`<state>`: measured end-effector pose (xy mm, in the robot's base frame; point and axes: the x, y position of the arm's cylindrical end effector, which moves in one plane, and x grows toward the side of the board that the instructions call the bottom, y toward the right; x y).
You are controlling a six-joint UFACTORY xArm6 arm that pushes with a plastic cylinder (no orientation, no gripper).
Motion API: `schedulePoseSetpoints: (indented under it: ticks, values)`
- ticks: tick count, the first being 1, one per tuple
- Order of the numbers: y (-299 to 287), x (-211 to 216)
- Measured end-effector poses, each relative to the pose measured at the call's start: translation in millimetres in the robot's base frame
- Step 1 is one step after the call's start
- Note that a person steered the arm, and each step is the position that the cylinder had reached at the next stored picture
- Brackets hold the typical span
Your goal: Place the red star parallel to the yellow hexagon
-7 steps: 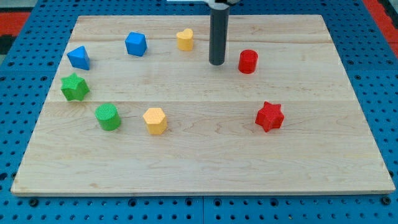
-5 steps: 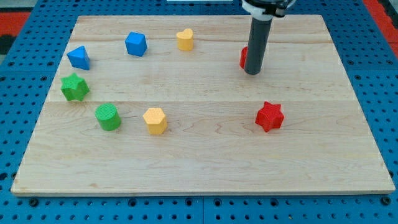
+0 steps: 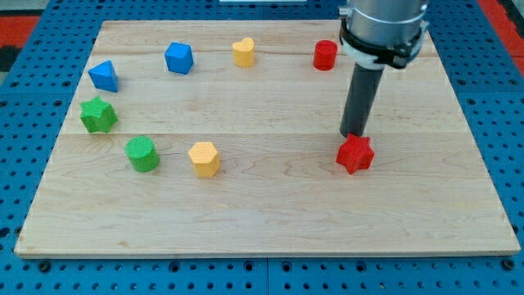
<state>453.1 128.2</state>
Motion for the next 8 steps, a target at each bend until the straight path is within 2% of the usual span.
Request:
schedulePoseSetpoints:
  ticks: [3, 4, 5, 6, 7, 8]
  values:
    - [35, 56]
    - [-31, 53]
    - [-61, 56]
    - [-38, 102]
    - [-63, 132]
    - [-87, 110]
